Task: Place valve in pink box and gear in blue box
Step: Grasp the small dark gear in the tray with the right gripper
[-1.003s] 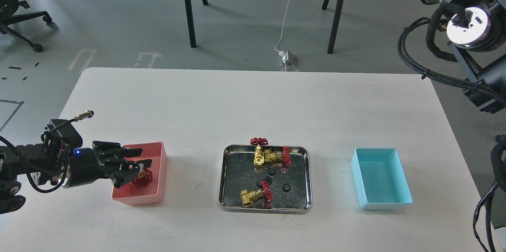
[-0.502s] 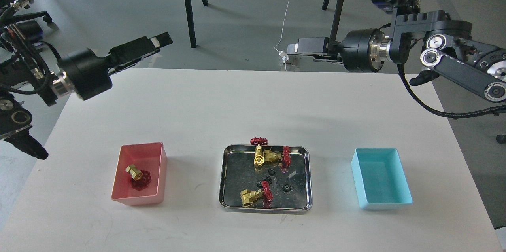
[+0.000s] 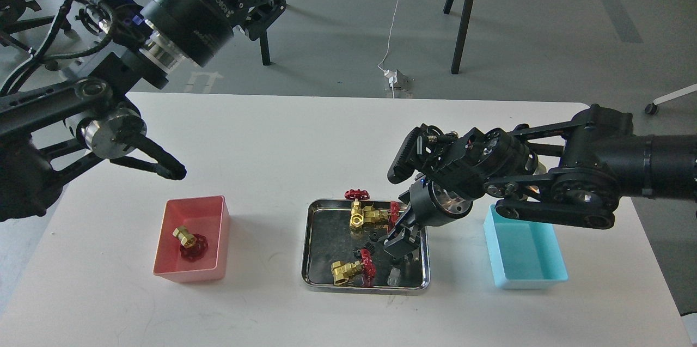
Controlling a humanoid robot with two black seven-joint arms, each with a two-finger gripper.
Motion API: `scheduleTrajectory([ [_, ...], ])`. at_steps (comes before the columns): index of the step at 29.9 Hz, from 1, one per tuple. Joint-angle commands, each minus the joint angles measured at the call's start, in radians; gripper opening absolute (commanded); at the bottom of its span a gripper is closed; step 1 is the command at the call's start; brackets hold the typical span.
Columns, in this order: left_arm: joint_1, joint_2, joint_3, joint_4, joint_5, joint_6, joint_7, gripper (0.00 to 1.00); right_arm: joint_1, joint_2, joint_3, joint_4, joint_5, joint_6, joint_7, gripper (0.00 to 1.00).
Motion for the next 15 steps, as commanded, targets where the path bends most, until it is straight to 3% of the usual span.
scheduleTrajectory([
  [1, 0.023, -0.019, -0.010, 0.004, 0.000, -0.001, 0.000, 0.87, -0.003, 0.067, -0.025, -0.015, -0.043, 0.000, 0.001, 0.71],
  [3, 0.031, -0.025, -0.010, 0.002, 0.001, 0.001, 0.000, 0.88, -0.003, 0.098, -0.050, -0.041, -0.043, 0.000, 0.001, 0.64],
  [7, 0.041, -0.032, -0.012, 0.004, 0.001, 0.001, 0.000, 0.88, -0.006, 0.182, -0.061, -0.090, -0.044, 0.000, 0.001, 0.62],
  [15, 0.064, -0.033, -0.012, 0.008, 0.003, -0.001, 0.000, 0.89, -0.017, 0.196, -0.116, -0.113, -0.046, 0.000, -0.001, 0.55],
])
